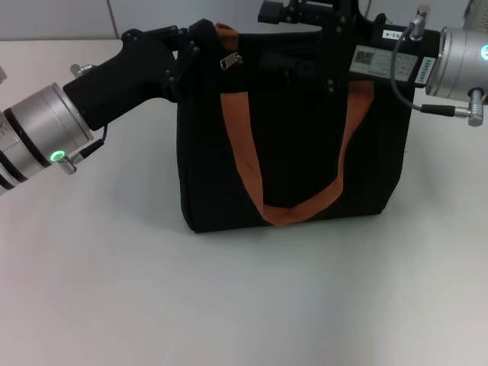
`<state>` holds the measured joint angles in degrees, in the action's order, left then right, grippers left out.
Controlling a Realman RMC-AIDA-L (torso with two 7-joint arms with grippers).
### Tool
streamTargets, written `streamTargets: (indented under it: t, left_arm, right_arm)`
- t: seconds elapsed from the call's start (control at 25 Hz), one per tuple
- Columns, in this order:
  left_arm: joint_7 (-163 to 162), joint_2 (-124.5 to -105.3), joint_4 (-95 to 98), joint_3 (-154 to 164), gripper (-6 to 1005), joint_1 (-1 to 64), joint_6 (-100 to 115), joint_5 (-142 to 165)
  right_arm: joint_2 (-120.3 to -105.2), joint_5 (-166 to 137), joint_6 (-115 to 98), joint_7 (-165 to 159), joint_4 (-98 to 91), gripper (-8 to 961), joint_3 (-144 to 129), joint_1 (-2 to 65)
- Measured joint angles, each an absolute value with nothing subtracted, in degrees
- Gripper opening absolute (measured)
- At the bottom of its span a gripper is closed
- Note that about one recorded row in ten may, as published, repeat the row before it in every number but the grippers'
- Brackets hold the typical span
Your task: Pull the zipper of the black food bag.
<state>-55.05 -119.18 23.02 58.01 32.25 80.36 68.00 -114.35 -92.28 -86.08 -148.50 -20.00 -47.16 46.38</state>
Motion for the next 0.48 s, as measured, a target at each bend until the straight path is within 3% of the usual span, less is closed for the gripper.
streamTargets:
  t: [0.48]
  left_arm:
    - [-55.73,-119.18,22.27,59.51,65,34.73,80.97,67.60]
  right_arm:
    - [-114.37,-97.16,-84.76,-145.05,-21.01,663,-47.19,48.44]
